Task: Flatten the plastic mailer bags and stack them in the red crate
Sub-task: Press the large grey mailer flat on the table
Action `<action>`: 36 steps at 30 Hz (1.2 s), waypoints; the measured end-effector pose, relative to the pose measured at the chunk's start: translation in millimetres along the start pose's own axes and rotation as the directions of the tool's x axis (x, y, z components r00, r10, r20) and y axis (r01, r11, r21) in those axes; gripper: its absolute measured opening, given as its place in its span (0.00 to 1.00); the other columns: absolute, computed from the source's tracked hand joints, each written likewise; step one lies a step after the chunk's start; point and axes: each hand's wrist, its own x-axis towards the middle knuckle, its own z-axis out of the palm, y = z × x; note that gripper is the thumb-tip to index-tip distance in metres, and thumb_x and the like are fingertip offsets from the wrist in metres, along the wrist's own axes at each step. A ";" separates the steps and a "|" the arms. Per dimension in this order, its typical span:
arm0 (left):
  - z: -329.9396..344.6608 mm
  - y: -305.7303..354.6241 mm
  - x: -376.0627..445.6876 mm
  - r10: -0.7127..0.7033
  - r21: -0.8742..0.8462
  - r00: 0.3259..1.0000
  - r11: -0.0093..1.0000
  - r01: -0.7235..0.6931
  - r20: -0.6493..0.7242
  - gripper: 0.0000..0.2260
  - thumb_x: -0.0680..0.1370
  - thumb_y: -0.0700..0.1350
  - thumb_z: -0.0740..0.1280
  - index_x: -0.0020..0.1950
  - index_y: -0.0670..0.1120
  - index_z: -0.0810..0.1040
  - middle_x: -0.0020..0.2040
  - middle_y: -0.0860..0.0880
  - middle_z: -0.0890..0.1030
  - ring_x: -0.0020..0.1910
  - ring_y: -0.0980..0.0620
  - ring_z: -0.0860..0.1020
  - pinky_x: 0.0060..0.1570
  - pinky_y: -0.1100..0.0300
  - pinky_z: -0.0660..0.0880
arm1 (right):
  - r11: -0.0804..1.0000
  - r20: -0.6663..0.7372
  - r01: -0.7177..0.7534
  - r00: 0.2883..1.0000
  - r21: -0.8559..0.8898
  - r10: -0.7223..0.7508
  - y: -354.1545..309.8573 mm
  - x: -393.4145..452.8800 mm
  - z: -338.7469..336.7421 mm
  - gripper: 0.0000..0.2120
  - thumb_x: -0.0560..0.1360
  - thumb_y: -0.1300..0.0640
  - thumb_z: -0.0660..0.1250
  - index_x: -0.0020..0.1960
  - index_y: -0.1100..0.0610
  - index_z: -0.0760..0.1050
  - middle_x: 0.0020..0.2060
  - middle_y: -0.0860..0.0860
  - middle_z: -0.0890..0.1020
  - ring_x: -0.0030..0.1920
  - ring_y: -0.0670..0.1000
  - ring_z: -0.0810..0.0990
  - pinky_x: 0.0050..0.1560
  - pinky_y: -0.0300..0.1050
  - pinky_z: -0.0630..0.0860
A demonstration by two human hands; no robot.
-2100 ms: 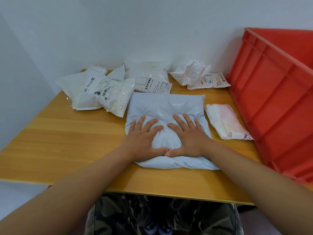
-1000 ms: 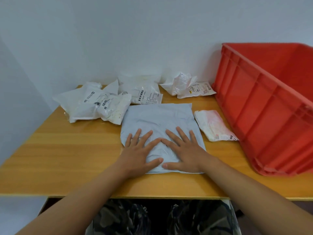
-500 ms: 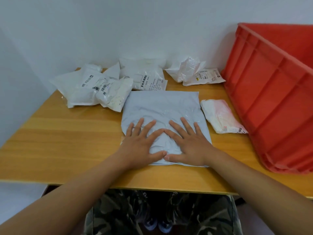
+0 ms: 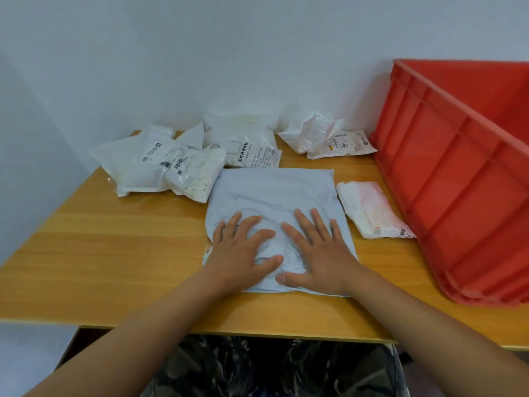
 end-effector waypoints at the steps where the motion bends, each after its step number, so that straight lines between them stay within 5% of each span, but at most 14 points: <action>1: 1.1 3.2 0.9 -0.015 0.008 1.000 1.000 0.015 -0.020 0.37 0.66 0.75 0.44 0.71 0.65 0.66 0.79 0.57 0.53 0.79 0.49 0.40 0.75 0.44 0.37 | 1.000 0.020 -0.006 1.000 0.001 0.006 -1.4 0.4 -0.5 0.49 0.68 0.19 0.48 0.79 0.40 0.33 0.76 0.44 0.27 0.73 0.50 0.21 0.75 0.63 0.31; 7: -4.3 6.5 10.7 -0.098 0.073 0.994 0.993 0.095 0.041 0.39 0.67 0.75 0.42 0.75 0.61 0.59 0.81 0.56 0.45 0.79 0.44 0.36 0.73 0.38 0.34 | 0.989 0.054 -0.138 0.989 0.051 0.135 -27.7 -7.7 6.5 0.48 0.69 0.19 0.47 0.79 0.41 0.33 0.76 0.46 0.27 0.74 0.53 0.21 0.74 0.62 0.30; 11: -10.3 7.9 11.4 -0.260 0.050 0.964 0.965 0.257 0.058 0.34 0.79 0.66 0.54 0.80 0.55 0.47 0.81 0.49 0.41 0.79 0.41 0.37 0.75 0.39 0.37 | 0.957 0.051 -0.254 0.967 0.141 0.250 -65.5 -10.1 13.5 0.47 0.71 0.21 0.46 0.80 0.43 0.34 0.76 0.48 0.26 0.73 0.55 0.21 0.74 0.63 0.29; 14: -10.9 -1.2 13.5 -0.300 -0.001 0.951 0.954 0.300 0.073 0.33 0.79 0.66 0.53 0.80 0.58 0.46 0.81 0.50 0.41 0.79 0.41 0.39 0.76 0.39 0.41 | 0.955 0.109 -0.233 0.970 0.186 0.215 -72.6 -7.9 4.9 0.48 0.70 0.21 0.49 0.80 0.43 0.35 0.77 0.48 0.28 0.74 0.56 0.23 0.75 0.62 0.31; 18: -11.0 -15.7 10.5 -0.278 0.041 0.960 0.960 0.276 0.047 0.32 0.78 0.68 0.52 0.79 0.61 0.47 0.81 0.51 0.44 0.79 0.43 0.44 0.76 0.42 0.45 | 0.982 0.141 -0.122 0.985 0.147 0.101 -53.7 -9.8 -6.9 0.51 0.68 0.20 0.53 0.80 0.41 0.35 0.77 0.46 0.28 0.75 0.53 0.24 0.76 0.61 0.33; 21: -9.9 -17.4 8.8 -0.249 0.071 0.968 0.967 0.246 0.037 0.32 0.78 0.68 0.52 0.79 0.61 0.46 0.81 0.51 0.45 0.79 0.43 0.45 0.76 0.43 0.46 | 0.993 0.078 -0.067 0.995 0.094 0.060 -39.1 -11.6 -12.1 0.49 0.67 0.19 0.45 0.80 0.41 0.39 0.78 0.45 0.32 0.76 0.51 0.25 0.76 0.59 0.31; 23: -10.2 -20.6 10.6 -0.228 0.080 0.973 0.971 0.224 0.043 0.32 0.78 0.68 0.52 0.80 0.61 0.47 0.81 0.50 0.46 0.79 0.43 0.46 0.76 0.43 0.46 | 0.990 0.001 -0.094 0.996 0.104 0.094 -29.0 -6.4 -22.3 0.47 0.67 0.21 0.40 0.80 0.42 0.43 0.80 0.46 0.36 0.77 0.51 0.29 0.76 0.57 0.33; 26: -12.3 -28.3 12.7 -0.191 0.095 0.979 0.978 0.184 0.074 0.34 0.76 0.71 0.49 0.80 0.61 0.47 0.81 0.51 0.46 0.79 0.44 0.45 0.76 0.44 0.45 | 0.975 -0.095 -0.191 0.975 0.110 0.202 -6.2 16.4 -40.5 0.40 0.74 0.26 0.46 0.81 0.44 0.46 0.81 0.48 0.41 0.79 0.53 0.33 0.76 0.57 0.35; 30: -13.5 -32.4 15.0 -0.121 0.090 0.989 0.989 0.113 0.090 0.44 0.65 0.72 0.39 0.80 0.57 0.49 0.81 0.53 0.43 0.79 0.48 0.39 0.76 0.46 0.38 | 0.940 -0.066 -0.323 0.941 0.110 0.331 26.9 54.6 -59.5 0.38 0.78 0.30 0.52 0.81 0.46 0.44 0.81 0.52 0.43 0.80 0.56 0.37 0.77 0.58 0.37; 33: -14.4 -34.0 21.1 -0.035 0.079 0.993 0.997 0.026 0.116 0.41 0.71 0.69 0.45 0.81 0.51 0.49 0.81 0.53 0.42 0.79 0.50 0.39 0.75 0.50 0.37 | 0.913 0.025 -0.374 0.927 0.163 0.375 36.5 77.3 -72.9 0.41 0.76 0.29 0.56 0.81 0.47 0.46 0.80 0.52 0.54 0.80 0.57 0.49 0.76 0.63 0.43; 36: -16.5 -34.8 26.4 0.009 0.061 0.989 0.998 -0.018 0.146 0.39 0.72 0.65 0.46 0.81 0.51 0.48 0.81 0.54 0.43 0.80 0.52 0.40 0.76 0.52 0.38 | 0.859 0.126 -0.408 0.913 0.311 0.388 36.1 90.6 -82.5 0.44 0.73 0.30 0.63 0.79 0.51 0.52 0.74 0.52 0.69 0.71 0.58 0.69 0.73 0.61 0.61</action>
